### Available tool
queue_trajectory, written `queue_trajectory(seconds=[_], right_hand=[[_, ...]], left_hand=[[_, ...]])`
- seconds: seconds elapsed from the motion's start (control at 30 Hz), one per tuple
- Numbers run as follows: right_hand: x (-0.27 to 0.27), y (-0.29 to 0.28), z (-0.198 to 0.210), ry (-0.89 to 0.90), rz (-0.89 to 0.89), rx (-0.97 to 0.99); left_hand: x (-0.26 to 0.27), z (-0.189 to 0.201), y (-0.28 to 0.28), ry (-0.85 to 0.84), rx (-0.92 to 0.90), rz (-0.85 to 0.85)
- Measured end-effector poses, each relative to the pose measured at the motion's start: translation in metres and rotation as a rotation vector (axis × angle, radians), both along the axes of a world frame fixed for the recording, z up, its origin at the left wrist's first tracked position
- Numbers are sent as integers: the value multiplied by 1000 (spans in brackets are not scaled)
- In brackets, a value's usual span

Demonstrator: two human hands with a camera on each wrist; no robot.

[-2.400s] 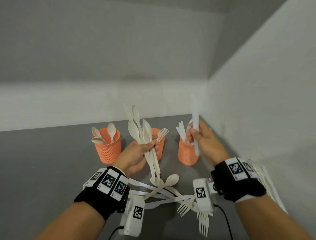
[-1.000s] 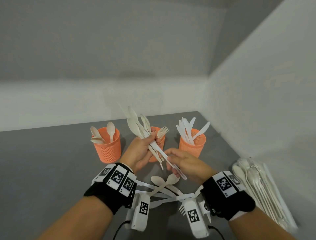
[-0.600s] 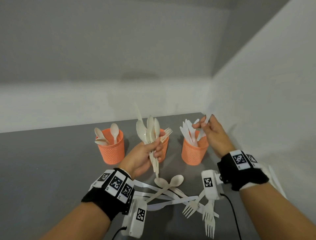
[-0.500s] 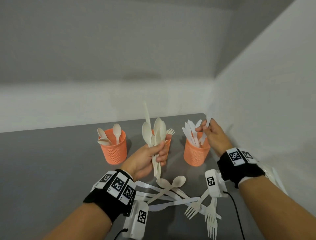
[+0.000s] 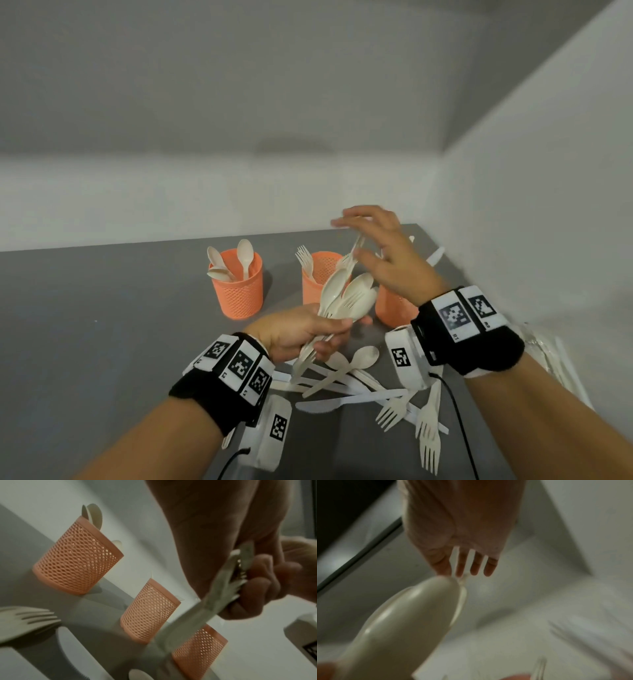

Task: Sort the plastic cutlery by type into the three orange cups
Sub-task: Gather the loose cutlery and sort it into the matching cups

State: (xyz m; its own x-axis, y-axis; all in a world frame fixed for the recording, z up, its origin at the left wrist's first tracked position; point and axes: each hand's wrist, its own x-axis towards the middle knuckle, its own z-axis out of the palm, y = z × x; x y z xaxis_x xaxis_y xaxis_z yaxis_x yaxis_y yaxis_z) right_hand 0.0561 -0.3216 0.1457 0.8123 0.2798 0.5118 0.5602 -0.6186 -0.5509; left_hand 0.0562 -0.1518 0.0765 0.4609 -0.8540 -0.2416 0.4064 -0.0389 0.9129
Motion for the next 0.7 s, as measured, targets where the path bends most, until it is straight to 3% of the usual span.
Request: queue_trajectory(seconds=[0.07, 0.13, 0.2, 0.37, 0.47, 0.57, 0.63, 0.7], right_hand=[[-1, 5, 3, 73, 14, -403], [-4, 9, 3, 220, -25, -639], [-7, 11, 5, 258, -43, -708], [-4, 13, 10, 150, -197, -909], [-2, 9, 5, 200, -314, -786], [-3, 3, 3, 218, -401, -366], [-10, 11, 3, 284, -341, -35], [-19, 31, 1, 335, -246, 128]], left_hand=[[0, 1, 4, -32, 41, 7], [0, 4, 10, -76, 91, 9], [-1, 6, 16, -148, 142, 2], [3, 8, 34, -183, 142, 57], [5, 9, 43, -151, 149, 87], [5, 7, 47, -58, 97, 159], [6, 5, 47, 52, 42, 243], [5, 3, 44, 148, 0, 317]])
